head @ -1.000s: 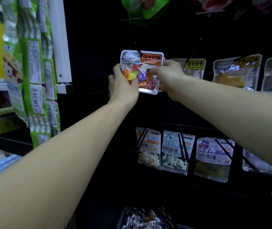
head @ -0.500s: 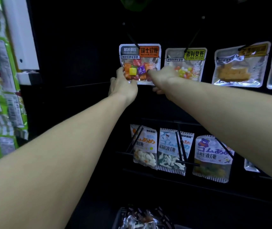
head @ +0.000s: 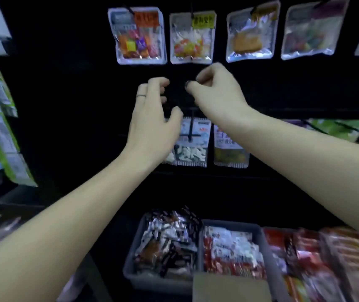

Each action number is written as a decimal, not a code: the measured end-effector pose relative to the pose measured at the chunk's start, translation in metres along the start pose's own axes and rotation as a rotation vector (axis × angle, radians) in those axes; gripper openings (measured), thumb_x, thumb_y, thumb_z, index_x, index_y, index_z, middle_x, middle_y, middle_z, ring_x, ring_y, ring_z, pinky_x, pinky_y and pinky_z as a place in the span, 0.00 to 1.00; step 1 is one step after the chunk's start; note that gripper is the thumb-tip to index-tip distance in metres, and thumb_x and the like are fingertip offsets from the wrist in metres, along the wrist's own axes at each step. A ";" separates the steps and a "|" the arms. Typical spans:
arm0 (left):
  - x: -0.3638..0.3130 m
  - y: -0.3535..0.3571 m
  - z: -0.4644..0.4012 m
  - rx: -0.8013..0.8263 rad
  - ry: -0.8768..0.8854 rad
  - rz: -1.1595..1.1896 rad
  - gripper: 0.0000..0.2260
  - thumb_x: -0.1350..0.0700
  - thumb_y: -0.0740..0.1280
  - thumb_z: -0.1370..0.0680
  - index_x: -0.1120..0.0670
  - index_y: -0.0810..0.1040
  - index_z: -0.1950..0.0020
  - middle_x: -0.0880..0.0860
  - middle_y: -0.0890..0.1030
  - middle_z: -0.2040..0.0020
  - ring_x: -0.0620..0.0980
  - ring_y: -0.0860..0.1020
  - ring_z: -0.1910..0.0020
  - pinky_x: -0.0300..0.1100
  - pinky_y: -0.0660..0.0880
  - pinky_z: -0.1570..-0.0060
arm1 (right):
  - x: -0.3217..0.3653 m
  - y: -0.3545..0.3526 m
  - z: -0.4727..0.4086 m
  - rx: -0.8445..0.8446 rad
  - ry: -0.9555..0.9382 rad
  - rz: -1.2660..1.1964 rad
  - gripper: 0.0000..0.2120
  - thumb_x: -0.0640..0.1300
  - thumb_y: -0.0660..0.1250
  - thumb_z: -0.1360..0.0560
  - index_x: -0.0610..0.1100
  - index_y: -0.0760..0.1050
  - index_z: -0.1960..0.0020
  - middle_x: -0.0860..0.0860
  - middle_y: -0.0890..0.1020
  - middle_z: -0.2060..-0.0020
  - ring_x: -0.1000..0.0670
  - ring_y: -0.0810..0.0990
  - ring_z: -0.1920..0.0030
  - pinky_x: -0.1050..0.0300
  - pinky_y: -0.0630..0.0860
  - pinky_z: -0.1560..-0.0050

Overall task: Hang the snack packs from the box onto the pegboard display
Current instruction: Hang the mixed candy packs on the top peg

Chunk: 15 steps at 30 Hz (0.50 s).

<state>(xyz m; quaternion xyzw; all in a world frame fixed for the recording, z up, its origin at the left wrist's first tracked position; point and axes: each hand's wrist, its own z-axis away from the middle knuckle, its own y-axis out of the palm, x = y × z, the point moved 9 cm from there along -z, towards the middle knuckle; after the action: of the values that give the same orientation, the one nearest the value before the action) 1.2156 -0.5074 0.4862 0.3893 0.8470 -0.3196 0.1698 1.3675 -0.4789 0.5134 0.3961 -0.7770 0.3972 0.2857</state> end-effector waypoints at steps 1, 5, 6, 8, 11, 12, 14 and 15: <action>-0.007 0.007 0.023 0.008 0.038 0.025 0.20 0.59 0.67 0.19 0.54 0.70 0.28 0.51 0.71 0.36 0.44 0.73 0.43 0.36 0.70 0.47 | -0.009 -0.007 0.020 0.001 0.005 -0.012 0.09 0.48 0.68 0.20 0.46 0.73 0.44 0.54 0.77 0.57 0.54 0.77 0.58 0.59 0.73 0.59; -0.015 0.045 0.118 0.112 0.061 0.051 0.17 0.60 0.67 0.19 0.54 0.72 0.30 0.48 0.72 0.41 0.42 0.73 0.47 0.30 0.70 0.48 | -0.058 -0.031 0.101 -0.003 0.010 -0.012 0.06 0.43 0.65 0.19 0.47 0.73 0.44 0.57 0.76 0.59 0.60 0.74 0.63 0.67 0.73 0.59; -0.013 0.057 0.142 0.153 0.050 0.059 0.17 0.61 0.67 0.20 0.55 0.72 0.31 0.48 0.72 0.42 0.43 0.73 0.48 0.29 0.69 0.48 | -0.074 -0.035 0.119 -0.008 0.027 -0.017 0.05 0.41 0.65 0.20 0.47 0.72 0.45 0.57 0.75 0.59 0.60 0.73 0.64 0.66 0.72 0.59; -0.009 0.088 0.196 0.265 0.030 0.087 0.16 0.63 0.68 0.21 0.56 0.74 0.33 0.51 0.74 0.44 0.45 0.73 0.49 0.32 0.69 0.48 | -0.115 -0.046 0.159 -0.062 0.090 -0.022 0.05 0.39 0.66 0.21 0.46 0.72 0.47 0.56 0.75 0.62 0.60 0.72 0.66 0.66 0.70 0.61; 0.002 0.140 0.278 0.500 -0.002 0.092 0.14 0.62 0.67 0.20 0.55 0.74 0.35 0.49 0.73 0.43 0.43 0.73 0.47 0.38 0.70 0.48 | -0.190 -0.049 0.223 -0.087 0.229 0.002 0.06 0.37 0.66 0.22 0.45 0.73 0.47 0.55 0.76 0.63 0.60 0.73 0.67 0.64 0.70 0.62; 0.009 0.159 0.305 0.600 -0.020 0.076 0.14 0.61 0.66 0.20 0.54 0.73 0.35 0.47 0.72 0.43 0.43 0.73 0.47 0.39 0.70 0.49 | -0.215 -0.044 0.246 -0.050 0.283 0.017 0.07 0.37 0.66 0.21 0.45 0.72 0.46 0.55 0.76 0.62 0.60 0.74 0.66 0.62 0.71 0.62; 0.034 0.197 0.359 0.800 -0.072 0.011 0.14 0.59 0.66 0.20 0.54 0.73 0.35 0.48 0.72 0.43 0.47 0.74 0.45 0.43 0.71 0.50 | -0.266 -0.027 0.292 0.047 0.397 0.084 0.08 0.37 0.66 0.21 0.46 0.71 0.44 0.53 0.78 0.58 0.57 0.77 0.62 0.57 0.74 0.60; 0.049 0.214 0.383 0.889 -0.110 -0.023 0.15 0.59 0.66 0.22 0.55 0.73 0.35 0.50 0.74 0.42 0.51 0.76 0.42 0.46 0.72 0.48 | -0.293 -0.017 0.313 0.095 0.464 0.124 0.09 0.37 0.66 0.21 0.47 0.71 0.44 0.52 0.78 0.56 0.57 0.78 0.60 0.56 0.75 0.58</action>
<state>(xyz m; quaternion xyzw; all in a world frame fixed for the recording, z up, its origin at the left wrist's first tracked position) 1.3636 -0.6328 0.0902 0.3974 0.6213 -0.6748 0.0273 1.4946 -0.6359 0.1348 0.2586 -0.6940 0.5304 0.4127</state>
